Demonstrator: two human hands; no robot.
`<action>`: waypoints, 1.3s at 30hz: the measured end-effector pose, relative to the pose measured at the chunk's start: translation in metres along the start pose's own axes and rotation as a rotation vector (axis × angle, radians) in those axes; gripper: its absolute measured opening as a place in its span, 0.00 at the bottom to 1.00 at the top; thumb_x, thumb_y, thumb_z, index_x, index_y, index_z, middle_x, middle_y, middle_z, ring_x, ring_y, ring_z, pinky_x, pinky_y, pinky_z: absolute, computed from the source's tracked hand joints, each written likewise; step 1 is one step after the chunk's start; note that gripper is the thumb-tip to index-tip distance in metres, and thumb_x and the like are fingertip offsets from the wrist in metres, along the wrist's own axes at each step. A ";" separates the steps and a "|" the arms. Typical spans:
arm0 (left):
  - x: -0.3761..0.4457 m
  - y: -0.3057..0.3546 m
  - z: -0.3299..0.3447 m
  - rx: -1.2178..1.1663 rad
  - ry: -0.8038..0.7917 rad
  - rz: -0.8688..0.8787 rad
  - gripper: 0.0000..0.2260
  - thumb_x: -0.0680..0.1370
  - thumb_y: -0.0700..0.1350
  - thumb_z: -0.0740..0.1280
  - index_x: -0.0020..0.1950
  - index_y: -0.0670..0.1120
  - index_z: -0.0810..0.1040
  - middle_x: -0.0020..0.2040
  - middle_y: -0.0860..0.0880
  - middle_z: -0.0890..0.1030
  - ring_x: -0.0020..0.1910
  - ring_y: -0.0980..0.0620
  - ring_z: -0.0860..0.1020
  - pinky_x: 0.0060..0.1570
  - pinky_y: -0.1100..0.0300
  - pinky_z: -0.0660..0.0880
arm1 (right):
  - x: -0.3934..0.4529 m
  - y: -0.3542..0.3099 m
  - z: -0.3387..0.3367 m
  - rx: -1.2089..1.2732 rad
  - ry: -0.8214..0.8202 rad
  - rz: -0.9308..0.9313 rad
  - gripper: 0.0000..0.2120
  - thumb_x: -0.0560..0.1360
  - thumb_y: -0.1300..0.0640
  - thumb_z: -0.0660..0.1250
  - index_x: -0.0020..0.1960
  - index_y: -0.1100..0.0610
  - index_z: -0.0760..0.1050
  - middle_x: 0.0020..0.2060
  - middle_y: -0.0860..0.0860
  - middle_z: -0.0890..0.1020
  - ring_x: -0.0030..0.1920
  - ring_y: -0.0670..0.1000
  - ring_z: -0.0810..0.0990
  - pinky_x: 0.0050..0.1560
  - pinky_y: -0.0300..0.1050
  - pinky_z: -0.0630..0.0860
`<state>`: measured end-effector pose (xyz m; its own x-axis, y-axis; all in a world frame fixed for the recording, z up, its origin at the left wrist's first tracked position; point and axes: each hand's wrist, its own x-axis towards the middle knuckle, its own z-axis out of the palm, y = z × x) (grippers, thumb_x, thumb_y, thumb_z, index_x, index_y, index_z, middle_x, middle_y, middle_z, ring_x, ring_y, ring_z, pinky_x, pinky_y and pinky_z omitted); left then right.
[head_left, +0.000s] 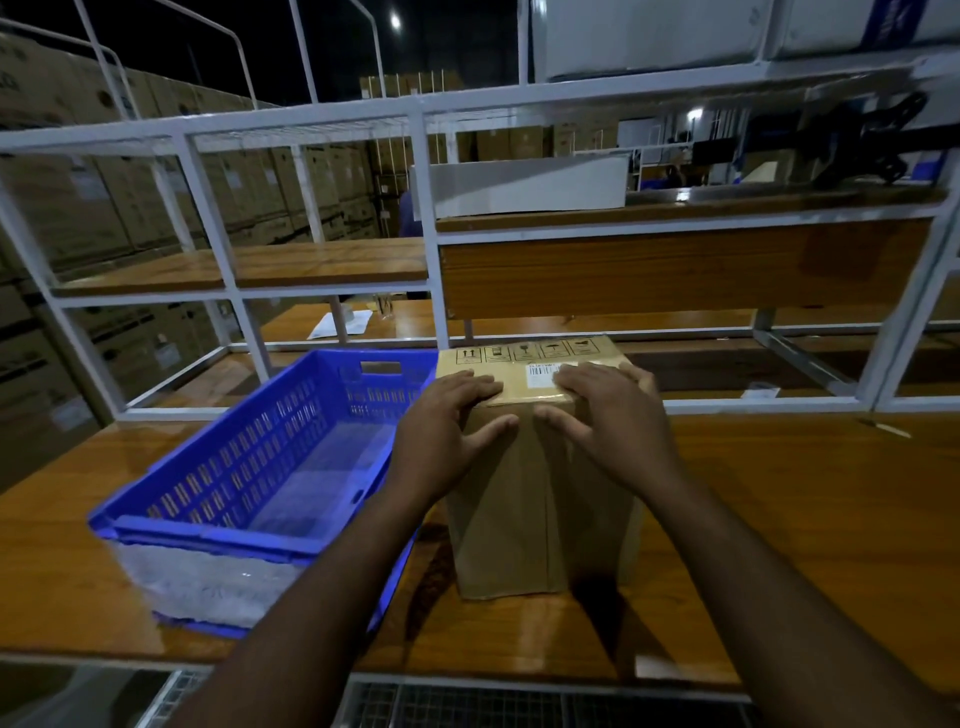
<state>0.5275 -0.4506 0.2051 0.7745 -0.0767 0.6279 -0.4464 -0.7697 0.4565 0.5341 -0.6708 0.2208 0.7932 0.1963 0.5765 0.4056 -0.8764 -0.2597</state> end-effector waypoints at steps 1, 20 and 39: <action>0.000 -0.001 0.001 -0.002 0.014 0.000 0.23 0.73 0.61 0.72 0.66 0.55 0.81 0.66 0.55 0.80 0.68 0.57 0.73 0.65 0.50 0.75 | 0.000 0.001 0.001 0.006 0.020 0.000 0.26 0.76 0.37 0.65 0.69 0.48 0.75 0.68 0.47 0.77 0.71 0.48 0.71 0.74 0.55 0.58; -0.007 -0.003 0.000 0.205 0.045 -0.011 0.34 0.73 0.71 0.62 0.72 0.52 0.75 0.73 0.51 0.75 0.72 0.52 0.70 0.63 0.54 0.74 | -0.009 0.023 0.005 -0.049 0.073 0.092 0.41 0.70 0.26 0.56 0.71 0.53 0.72 0.70 0.52 0.75 0.72 0.52 0.69 0.69 0.56 0.66; -0.114 -0.041 0.067 -0.438 -0.216 -0.583 0.22 0.78 0.58 0.70 0.67 0.61 0.63 0.63 0.58 0.75 0.62 0.56 0.75 0.55 0.67 0.75 | -0.116 0.072 0.095 0.613 -0.265 0.549 0.39 0.70 0.29 0.64 0.74 0.47 0.60 0.68 0.50 0.76 0.63 0.52 0.77 0.58 0.56 0.79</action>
<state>0.4873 -0.4522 0.0724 0.9899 0.1081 0.0914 -0.0401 -0.4049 0.9135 0.5150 -0.7152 0.0616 0.9975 -0.0220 0.0674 0.0473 -0.5002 -0.8646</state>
